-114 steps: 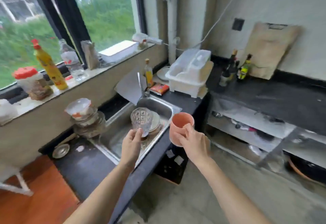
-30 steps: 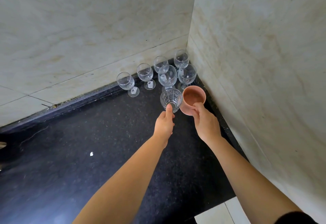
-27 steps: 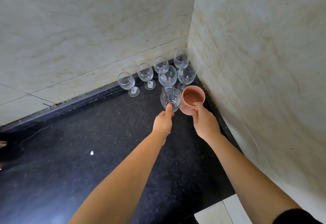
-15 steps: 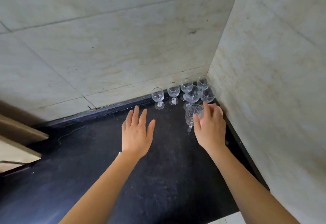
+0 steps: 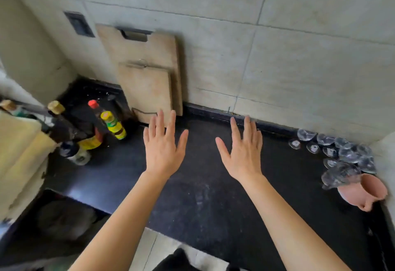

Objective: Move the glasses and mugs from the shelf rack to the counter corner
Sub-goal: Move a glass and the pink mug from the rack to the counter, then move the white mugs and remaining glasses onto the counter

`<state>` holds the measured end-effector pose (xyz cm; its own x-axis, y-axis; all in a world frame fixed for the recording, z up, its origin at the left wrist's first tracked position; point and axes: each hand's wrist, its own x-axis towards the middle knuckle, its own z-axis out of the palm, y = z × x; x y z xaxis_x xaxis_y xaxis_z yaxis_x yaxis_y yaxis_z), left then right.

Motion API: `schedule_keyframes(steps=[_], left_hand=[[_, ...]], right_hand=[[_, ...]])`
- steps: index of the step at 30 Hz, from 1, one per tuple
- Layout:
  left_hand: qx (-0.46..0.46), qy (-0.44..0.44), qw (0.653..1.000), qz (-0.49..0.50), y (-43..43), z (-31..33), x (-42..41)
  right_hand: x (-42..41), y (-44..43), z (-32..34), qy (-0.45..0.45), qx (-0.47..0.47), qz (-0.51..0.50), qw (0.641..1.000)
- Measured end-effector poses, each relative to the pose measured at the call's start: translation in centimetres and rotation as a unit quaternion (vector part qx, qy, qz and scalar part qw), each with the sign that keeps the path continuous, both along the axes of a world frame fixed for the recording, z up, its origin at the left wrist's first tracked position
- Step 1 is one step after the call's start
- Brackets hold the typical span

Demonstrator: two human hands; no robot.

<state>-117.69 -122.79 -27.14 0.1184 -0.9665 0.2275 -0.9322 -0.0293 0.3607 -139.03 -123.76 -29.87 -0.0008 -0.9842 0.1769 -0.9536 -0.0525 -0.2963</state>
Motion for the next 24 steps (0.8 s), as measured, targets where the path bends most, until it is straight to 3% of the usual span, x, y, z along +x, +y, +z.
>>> schedule_keyframes(steps=[4, 9, 14, 24], left_hand=[[-0.028, -0.017, 0.99, 0.135, 7.0, 0.7, 5.9], [-0.006, -0.069, 0.946, 0.317, 20.9, 1.1, 9.4], [0.02, -0.107, 0.884, 0.454, 36.3, 3.3, 12.4], [-0.056, -0.101, 0.732, 0.672, 63.4, 6.7, 18.7]], right_hand=[[6.4, -0.1, 1.7, -0.014, -0.026, 0.151, 0.988], [14.7, 4.3, 1.8, -0.058, -0.022, 0.322, 0.945], [23.8, 14.7, 2.5, -0.091, -0.002, 0.475, 0.875], [40.7, 40.0, 6.8, -0.1, -0.048, 0.696, 0.71]])
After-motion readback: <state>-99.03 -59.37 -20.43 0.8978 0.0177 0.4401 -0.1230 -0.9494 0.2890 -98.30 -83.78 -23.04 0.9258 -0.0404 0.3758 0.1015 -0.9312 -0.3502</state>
